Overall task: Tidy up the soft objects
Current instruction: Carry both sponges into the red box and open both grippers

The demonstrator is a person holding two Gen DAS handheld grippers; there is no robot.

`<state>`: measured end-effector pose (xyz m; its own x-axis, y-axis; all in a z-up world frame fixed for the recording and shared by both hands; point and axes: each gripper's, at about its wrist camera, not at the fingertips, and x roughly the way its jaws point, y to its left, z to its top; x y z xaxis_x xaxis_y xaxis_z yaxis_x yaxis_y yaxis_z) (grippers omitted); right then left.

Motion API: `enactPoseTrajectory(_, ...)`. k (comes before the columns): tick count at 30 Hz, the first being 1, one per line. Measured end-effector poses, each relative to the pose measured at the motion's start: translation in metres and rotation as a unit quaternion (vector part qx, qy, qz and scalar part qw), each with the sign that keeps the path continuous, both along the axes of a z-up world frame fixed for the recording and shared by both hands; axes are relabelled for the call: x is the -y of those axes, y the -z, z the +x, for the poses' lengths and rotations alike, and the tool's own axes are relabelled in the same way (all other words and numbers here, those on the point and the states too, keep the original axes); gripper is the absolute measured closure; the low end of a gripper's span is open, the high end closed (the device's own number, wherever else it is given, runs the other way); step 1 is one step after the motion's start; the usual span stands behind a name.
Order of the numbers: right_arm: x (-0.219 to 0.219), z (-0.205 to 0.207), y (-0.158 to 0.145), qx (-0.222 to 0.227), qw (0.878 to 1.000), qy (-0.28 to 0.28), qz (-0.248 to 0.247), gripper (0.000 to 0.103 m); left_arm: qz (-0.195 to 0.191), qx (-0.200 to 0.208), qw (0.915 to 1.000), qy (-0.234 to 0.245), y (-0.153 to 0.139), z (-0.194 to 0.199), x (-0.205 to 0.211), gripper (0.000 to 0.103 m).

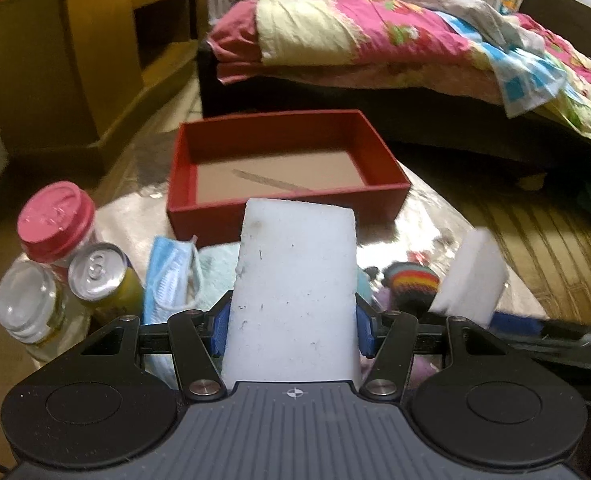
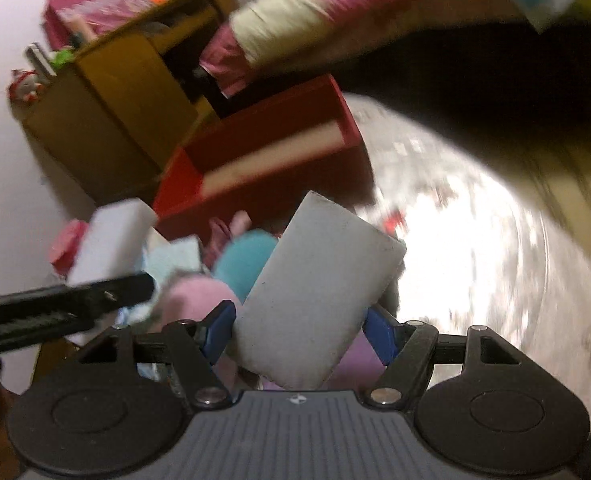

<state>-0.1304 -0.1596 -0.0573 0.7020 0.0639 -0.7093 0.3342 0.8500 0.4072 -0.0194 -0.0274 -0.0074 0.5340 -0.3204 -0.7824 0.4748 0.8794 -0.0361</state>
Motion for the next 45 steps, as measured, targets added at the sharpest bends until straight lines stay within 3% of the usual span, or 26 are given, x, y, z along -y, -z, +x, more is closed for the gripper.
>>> enactPoseTrajectory(13, 0.000, 0.039, -0.049, 0.105, 0.991, -0.023, -0.079, 0.061, 0.012, 0.065, 0.9966, -0.048, -0.013, 0.017, 0.009, 0.045)
enactPoseTrajectory(25, -0.013, 0.064, -0.077, 0.181, 0.971, -0.039, -0.153, 0.061, 0.004, 0.112, 0.9894, -0.092, -0.032, 0.049, 0.018, 0.045)
enactPoseTrajectory(33, -0.005, 0.091, -0.084, 0.198, 0.962, -0.036, -0.187, 0.061, 0.009, 0.124, 0.9858, -0.114, -0.033, 0.082, 0.025, 0.045)
enactPoseTrajectory(45, 0.009, 0.140, -0.073, 0.178, 0.960, -0.036, -0.213, 0.061, 0.029, 0.114, 0.9856, -0.122, -0.016, 0.127, 0.041, 0.045)
